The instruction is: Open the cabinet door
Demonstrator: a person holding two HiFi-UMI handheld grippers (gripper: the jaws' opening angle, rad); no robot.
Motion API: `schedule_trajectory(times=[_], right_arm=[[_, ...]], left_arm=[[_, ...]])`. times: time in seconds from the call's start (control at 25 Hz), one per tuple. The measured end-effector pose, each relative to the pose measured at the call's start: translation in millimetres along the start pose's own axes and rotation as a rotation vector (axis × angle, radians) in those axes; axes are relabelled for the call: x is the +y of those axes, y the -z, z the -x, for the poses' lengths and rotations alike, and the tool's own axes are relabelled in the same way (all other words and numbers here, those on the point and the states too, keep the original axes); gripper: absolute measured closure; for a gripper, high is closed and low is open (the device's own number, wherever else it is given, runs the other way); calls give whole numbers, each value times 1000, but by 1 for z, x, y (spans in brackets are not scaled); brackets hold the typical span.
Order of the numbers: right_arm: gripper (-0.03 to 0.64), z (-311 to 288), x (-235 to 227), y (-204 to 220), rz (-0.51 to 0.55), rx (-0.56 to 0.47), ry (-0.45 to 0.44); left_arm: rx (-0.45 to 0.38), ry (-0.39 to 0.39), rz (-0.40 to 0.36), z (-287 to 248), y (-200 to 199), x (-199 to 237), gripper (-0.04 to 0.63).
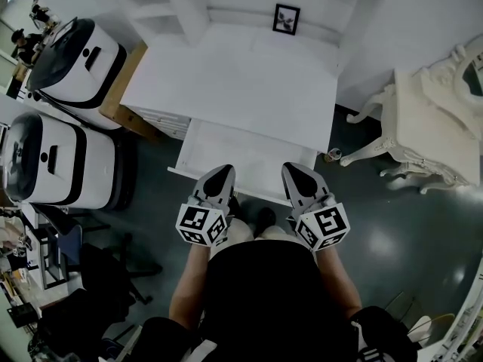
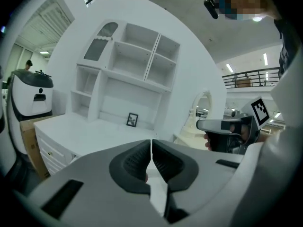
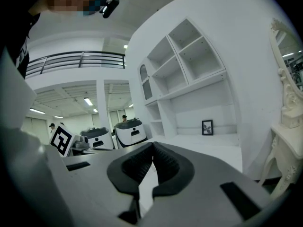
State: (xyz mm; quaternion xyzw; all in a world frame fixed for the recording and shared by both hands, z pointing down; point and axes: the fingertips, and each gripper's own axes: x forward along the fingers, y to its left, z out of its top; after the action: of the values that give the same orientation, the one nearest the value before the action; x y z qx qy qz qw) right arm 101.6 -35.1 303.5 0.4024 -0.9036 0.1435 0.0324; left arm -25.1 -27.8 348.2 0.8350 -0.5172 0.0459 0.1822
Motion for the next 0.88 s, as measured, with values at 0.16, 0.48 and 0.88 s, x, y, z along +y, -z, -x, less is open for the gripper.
schedule_trajectory(times=[0.16, 0.48, 0.88], right_arm=[[601, 6, 4, -7, 26, -15, 9], [601, 15, 4, -7, 43, -23, 19], [601, 19, 2, 1, 45, 3, 33]], left_arm=[[-35, 17, -13, 4, -17, -9, 566], [-62, 16, -22, 11, -27, -14, 566], [-54, 28, -31, 12, -25, -19, 566]])
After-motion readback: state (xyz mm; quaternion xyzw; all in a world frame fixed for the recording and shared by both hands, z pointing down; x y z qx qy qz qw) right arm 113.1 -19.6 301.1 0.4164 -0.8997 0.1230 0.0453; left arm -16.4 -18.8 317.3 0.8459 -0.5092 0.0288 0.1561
